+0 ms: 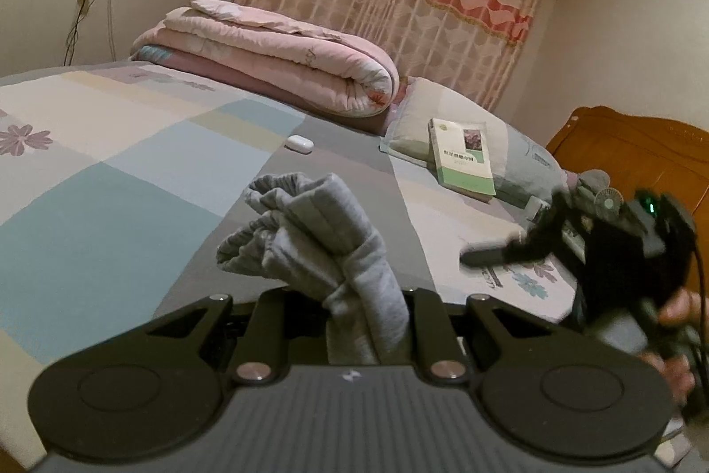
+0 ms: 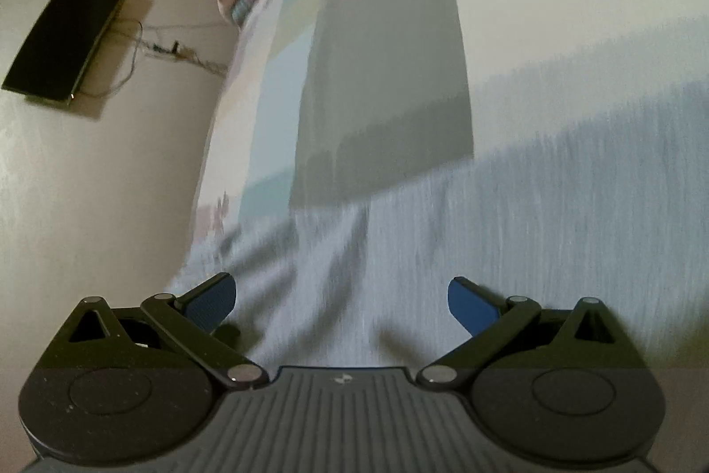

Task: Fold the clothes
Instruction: 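Lift the held cuffs up with the left gripper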

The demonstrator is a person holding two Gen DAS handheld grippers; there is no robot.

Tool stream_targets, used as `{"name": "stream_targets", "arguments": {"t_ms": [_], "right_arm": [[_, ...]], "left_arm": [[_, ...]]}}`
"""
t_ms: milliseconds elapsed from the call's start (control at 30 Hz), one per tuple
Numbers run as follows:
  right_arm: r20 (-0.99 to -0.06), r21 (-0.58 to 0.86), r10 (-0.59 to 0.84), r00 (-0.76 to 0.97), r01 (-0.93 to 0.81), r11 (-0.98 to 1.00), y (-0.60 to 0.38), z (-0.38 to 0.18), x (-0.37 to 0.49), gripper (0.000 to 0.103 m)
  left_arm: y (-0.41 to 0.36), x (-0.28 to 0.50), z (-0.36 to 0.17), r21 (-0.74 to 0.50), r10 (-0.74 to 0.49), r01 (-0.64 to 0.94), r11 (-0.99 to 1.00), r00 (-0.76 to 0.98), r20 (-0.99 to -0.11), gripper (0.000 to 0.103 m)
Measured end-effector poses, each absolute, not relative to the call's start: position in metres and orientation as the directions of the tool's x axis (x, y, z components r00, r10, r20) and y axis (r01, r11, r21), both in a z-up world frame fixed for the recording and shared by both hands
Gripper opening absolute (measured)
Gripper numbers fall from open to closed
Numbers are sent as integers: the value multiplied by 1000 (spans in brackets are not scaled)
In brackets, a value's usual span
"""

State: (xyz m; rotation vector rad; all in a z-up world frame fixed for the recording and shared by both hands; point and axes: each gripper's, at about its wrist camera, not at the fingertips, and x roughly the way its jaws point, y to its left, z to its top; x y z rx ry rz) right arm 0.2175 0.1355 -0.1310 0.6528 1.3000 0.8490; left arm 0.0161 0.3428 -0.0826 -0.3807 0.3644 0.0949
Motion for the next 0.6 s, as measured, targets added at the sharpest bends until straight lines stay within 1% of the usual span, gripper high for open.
{"name": "stream_targets", "arguments": {"t_ms": [167,433,600], "right_arm": [[-574,810,818,-12,-151,566,127,-139,189,103],[-581,812,807,-106,-141,566,114,-142,146,103],[-571,816,816,-87,-164,554,95,-126,144,103]], "left_arm": [[339,17,-81,-346,30,-169,923,928,-371,16],[330,19,-72,-319,44,-175,931,925,-377,16],[319,18,-63,-301,35,-155,941,929,-367,16]]}}
